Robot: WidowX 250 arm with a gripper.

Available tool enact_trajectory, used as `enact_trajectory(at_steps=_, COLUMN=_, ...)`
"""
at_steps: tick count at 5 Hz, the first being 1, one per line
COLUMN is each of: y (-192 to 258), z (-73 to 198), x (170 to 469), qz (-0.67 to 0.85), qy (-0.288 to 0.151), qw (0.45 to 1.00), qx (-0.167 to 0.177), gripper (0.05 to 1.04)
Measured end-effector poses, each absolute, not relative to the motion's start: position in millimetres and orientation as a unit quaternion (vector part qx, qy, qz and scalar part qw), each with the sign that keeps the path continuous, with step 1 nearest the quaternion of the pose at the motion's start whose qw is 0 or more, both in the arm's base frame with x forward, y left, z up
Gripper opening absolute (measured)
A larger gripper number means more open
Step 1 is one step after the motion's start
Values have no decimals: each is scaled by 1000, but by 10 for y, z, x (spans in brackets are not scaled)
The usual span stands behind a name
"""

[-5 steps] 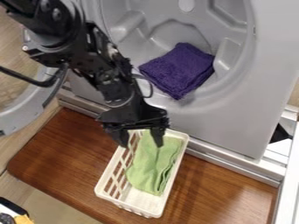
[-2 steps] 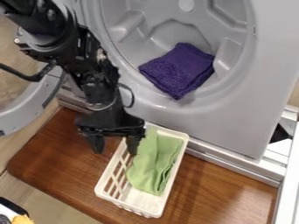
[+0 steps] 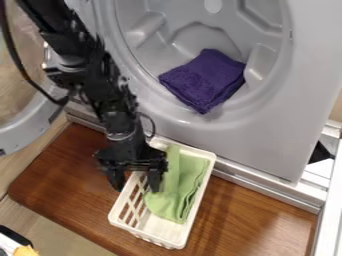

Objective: Move the white basket to the lower right corner of the table

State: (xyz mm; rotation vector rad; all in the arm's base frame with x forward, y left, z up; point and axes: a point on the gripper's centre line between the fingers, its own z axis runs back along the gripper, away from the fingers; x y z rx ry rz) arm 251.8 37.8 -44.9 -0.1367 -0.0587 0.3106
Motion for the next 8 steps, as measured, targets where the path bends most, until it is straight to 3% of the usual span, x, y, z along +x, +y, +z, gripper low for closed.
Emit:
enact_trajectory(at_steps=2, y=359, z=-625, x=2621, qz=157, qy=-45, qw=984, qx=-69, gripper=371)
enact_trajectory(at_steps=3, y=377, z=-619, x=2631, qz=160, qy=-45, qw=984, qx=-63, gripper=265)
enact_trajectory(at_steps=5, y=359, z=-598, x=2596, qz=159, qy=-46, qw=984, qx=-59, gripper=239)
enact_trajectory(at_steps=6, y=411, z=-491, x=2472, qz=180, qy=-56, qw=980, qx=-57, gripper=145)
enact_trajectory(at_steps=7, y=493, z=-301, x=2421, qz=207, qy=-83, qw=972, qx=-74, gripper=92)
enact_trajectory(at_steps=8, y=369, z=-171, x=2464, qz=219, qy=-94, qw=965, qx=-112, gripper=90)
